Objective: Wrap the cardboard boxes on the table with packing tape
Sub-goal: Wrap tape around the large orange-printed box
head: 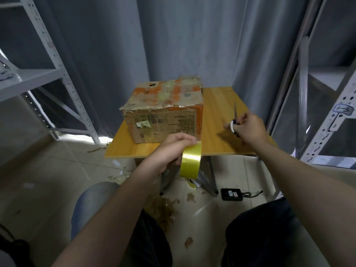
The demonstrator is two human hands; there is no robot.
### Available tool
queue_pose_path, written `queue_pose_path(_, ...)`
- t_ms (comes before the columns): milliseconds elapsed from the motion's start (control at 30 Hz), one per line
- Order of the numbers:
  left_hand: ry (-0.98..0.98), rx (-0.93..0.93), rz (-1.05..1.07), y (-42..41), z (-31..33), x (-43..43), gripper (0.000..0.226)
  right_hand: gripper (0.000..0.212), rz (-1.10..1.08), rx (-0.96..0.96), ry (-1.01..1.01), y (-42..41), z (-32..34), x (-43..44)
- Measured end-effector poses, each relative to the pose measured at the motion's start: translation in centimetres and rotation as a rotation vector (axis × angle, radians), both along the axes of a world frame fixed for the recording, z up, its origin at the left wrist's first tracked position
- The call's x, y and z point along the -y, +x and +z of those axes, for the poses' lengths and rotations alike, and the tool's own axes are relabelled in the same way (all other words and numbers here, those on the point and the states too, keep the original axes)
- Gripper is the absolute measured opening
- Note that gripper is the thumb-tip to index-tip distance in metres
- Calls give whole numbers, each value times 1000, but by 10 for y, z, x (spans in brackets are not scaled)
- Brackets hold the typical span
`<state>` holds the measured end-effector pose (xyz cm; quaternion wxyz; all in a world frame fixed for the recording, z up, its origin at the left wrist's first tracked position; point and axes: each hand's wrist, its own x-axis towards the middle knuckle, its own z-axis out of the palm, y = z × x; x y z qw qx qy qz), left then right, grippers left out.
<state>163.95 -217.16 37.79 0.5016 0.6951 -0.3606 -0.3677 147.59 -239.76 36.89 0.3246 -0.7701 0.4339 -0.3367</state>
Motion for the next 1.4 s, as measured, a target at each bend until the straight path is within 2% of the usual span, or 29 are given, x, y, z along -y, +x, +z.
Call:
queue_pose_path(67, -47, 59, -30, -2, 5, -2, 12, 31, -21, -297, -6, -1, -7, 3)
queue_pose_path(133, -101, 91, -62, -4, 11, -5, 16, 31, 4, -516, 16, 2, -7, 1)
queue_pose_path(267, -202, 131, -45, -4, 24, -7, 20, 31, 52, -729, -27, 14, 11, -7)
queue_pose_path(300, -230, 139, -24, -4, 26, -7, 21, 29, 63, -683, -56, 18, 16, -11)
queue_pose_path(333, -261, 142, 1, -3, 29, -6, 21, 26, 89, -548, -78, 21, 22, -14)
queue_pose_path(367, -287, 142, 30, -3, 30, -6, 21, 25, 140, -330, -59, 25, 28, -20)
queue_pose_path(433, -337, 127, 77, -2, 34, -4, 21, 30, 318, 124, 96, 31, 44, -43)
queue_pose_path(500, -385, 104, 99, -3, 36, -1, 22, 31, 497, 307, 210, 36, 52, -65)
queue_pose_path(600, -432, 120, 102, -4, 35, -1, 24, 10, 554, 405, 255, 39, 48, -83)
queue_pose_path(767, -408, 108, 79, -8, 33, 0, 27, 7, 526, 461, 298, 42, 44, -88)
queue_pose_path(900, -329, 95, 173, -13, 36, 8, 36, 7, 411, 482, 216, 46, 45, -90)
queue_pose_path(1033, -300, -168, 291, -16, 42, 15, 25, 12, 407, 501, 152, 43, 46, -93)
queue_pose_path(1100, -283, -240, 308, -17, 45, 19, 19, 15, 428, 515, 125, 40, 46, -93)
queue_pose_path(1267, -260, -269, 333, -17, 49, 25, 10, 20, 498, 553, 41, 35, 50, -95)
queue_pose_path(1400, -244, -294, 349, -23, 57, 33, 17, 22, 474, 536, -55, 31, 57, -94)
